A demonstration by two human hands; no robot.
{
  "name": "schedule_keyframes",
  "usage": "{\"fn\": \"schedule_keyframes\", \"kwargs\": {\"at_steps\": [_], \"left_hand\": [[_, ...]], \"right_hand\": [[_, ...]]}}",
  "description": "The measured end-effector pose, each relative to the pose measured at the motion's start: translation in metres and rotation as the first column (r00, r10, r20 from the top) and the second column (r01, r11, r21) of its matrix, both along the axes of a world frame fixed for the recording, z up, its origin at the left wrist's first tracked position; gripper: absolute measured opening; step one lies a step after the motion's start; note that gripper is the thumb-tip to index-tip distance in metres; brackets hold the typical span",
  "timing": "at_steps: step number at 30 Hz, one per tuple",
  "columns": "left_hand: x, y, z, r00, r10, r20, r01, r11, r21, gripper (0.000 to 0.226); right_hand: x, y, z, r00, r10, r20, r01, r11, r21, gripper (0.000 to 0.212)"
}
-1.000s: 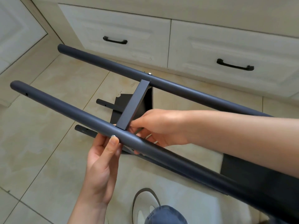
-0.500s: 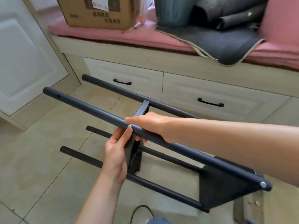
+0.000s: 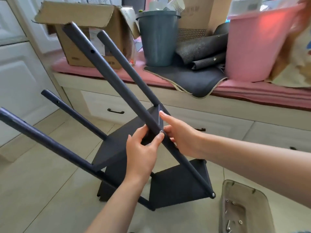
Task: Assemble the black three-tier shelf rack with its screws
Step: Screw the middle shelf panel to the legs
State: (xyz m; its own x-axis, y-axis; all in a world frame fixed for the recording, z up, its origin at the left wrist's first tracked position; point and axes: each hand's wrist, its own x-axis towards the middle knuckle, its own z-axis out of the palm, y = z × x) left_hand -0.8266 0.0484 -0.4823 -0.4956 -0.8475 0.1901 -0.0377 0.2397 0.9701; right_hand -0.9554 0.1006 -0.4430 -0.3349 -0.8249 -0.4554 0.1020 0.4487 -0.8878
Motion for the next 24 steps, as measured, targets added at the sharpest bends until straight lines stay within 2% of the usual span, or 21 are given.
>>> {"fn": "schedule_keyframes", "kwargs": {"at_steps": [4, 7, 9, 11, 15, 19, 21, 24], "left_hand": [[-0.025, 0.034, -0.005, 0.996, 0.01, 0.088, 0.009, 0.978, -0.21, 0.027], [-0.039, 0.044, -0.005, 0.978, -0.093, 0.187, 0.15, 0.935, -0.323, 0.04], [-0.04, 0.043, -0.005, 0.934, -0.192, 0.301, 0.296, 0.887, -0.355, 0.046], [-0.035, 0.043, -0.01, 0.897, -0.209, 0.39, 0.371, 0.836, -0.405, 0.046], [-0.014, 0.034, -0.024, 0.853, -0.116, 0.509, 0.391, 0.787, -0.477, 0.049], [-0.002, 0.019, -0.04, 0.67, 0.039, 0.742, 0.483, 0.736, -0.475, 0.061], [0.0, 0.014, -0.049, 0.616, 0.086, 0.783, 0.506, 0.718, -0.477, 0.066], [-0.001, 0.009, -0.062, 0.605, 0.117, 0.787, 0.516, 0.696, -0.5, 0.07]], "right_hand": [[-0.012, 0.036, -0.02, 0.995, -0.09, 0.046, 0.097, 0.976, -0.192, 0.067], [-0.026, 0.06, -0.035, 0.988, -0.139, 0.066, 0.153, 0.938, -0.312, 0.062], [-0.039, 0.076, -0.043, 0.985, -0.168, 0.041, 0.173, 0.942, -0.288, 0.071], [-0.052, 0.089, -0.053, 0.972, -0.234, 0.026, 0.233, 0.942, -0.241, 0.083], [-0.069, 0.102, -0.073, 0.938, -0.339, 0.074, 0.347, 0.913, -0.214, 0.08], [-0.072, 0.101, -0.091, 0.906, -0.405, 0.124, 0.423, 0.884, -0.202, 0.074], [-0.074, 0.096, -0.094, 0.882, -0.451, 0.135, 0.47, 0.855, -0.216, 0.068], [-0.083, 0.087, -0.103, 0.863, -0.492, 0.116, 0.503, 0.814, -0.29, 0.056]]}}
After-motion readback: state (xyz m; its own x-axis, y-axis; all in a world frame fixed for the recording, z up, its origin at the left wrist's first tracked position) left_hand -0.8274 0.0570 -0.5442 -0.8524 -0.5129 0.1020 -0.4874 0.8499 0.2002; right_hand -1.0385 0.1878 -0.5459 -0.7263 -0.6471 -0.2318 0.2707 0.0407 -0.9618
